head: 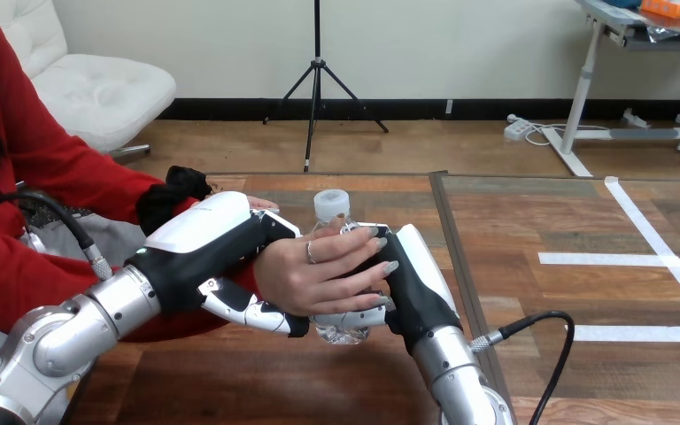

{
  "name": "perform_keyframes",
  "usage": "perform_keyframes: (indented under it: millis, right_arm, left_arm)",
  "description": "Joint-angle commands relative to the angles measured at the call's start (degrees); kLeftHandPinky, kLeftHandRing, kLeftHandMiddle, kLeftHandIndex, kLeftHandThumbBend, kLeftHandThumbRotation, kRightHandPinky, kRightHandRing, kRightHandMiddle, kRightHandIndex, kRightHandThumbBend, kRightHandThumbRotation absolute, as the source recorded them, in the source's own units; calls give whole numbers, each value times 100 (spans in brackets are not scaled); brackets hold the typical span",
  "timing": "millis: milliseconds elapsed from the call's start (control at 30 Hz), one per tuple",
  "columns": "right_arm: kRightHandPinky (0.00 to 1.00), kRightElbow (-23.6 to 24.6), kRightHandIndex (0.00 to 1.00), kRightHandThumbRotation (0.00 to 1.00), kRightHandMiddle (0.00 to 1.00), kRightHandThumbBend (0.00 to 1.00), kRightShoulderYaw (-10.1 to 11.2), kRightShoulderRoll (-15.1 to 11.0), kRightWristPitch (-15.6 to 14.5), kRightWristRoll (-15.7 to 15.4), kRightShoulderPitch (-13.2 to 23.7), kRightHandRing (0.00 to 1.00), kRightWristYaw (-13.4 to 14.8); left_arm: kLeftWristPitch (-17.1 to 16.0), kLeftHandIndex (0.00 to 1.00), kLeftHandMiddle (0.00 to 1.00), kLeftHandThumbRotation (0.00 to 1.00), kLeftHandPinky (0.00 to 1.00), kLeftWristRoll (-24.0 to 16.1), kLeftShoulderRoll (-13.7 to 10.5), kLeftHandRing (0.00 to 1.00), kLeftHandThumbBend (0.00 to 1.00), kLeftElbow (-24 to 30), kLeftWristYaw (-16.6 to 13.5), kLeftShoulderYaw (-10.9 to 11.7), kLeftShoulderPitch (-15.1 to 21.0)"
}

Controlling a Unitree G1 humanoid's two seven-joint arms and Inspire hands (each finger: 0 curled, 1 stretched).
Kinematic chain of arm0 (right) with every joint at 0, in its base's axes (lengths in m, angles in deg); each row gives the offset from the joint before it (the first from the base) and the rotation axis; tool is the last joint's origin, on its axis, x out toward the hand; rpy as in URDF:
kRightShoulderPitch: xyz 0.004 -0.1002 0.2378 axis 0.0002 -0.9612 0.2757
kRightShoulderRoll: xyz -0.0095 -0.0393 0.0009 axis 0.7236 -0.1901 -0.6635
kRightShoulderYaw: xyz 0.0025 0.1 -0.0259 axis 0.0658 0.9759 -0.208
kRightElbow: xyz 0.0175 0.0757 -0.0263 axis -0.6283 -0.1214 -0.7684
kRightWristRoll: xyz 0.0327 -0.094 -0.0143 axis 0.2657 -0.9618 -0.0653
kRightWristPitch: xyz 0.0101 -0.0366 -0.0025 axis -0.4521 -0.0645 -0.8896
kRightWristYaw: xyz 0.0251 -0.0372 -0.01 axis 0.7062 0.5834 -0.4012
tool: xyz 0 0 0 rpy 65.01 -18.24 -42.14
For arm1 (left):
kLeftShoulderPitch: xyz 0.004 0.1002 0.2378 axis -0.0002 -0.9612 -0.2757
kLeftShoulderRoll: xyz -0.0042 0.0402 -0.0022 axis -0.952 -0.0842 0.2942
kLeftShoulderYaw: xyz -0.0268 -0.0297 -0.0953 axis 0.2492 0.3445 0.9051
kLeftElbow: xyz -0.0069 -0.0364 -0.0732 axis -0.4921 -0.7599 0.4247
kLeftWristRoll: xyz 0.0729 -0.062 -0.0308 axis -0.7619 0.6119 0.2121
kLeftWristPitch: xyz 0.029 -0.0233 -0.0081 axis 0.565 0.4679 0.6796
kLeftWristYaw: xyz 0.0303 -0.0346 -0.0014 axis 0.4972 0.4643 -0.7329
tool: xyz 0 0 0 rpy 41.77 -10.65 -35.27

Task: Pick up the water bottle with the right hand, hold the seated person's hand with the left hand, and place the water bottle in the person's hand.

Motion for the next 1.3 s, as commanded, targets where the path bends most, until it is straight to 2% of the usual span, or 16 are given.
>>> perform_keyframes:
  millis: [0, 700, 1267]
  right_arm:
    - [32, 741, 47, 0, 43, 84, 5, 113, -10, 66, 154, 36, -9]
    - [30, 1959, 46, 0, 41, 84, -36, 73, -468, 78, -403, 33, -277]
    - [29, 2387, 47, 0, 41, 85, -127, 28, -516, -163, -637, 33, -259]
  left_arm:
    - [-188, 44, 44, 27, 26, 63, 269, 34, 71, 343, 35, -57, 383]
    - [-121, 45, 44, 28, 27, 31, 267, 34, 71, 300, 70, -72, 405]
    - [-119, 45, 44, 27, 27, 107, 276, 35, 72, 257, 164, -54, 415]
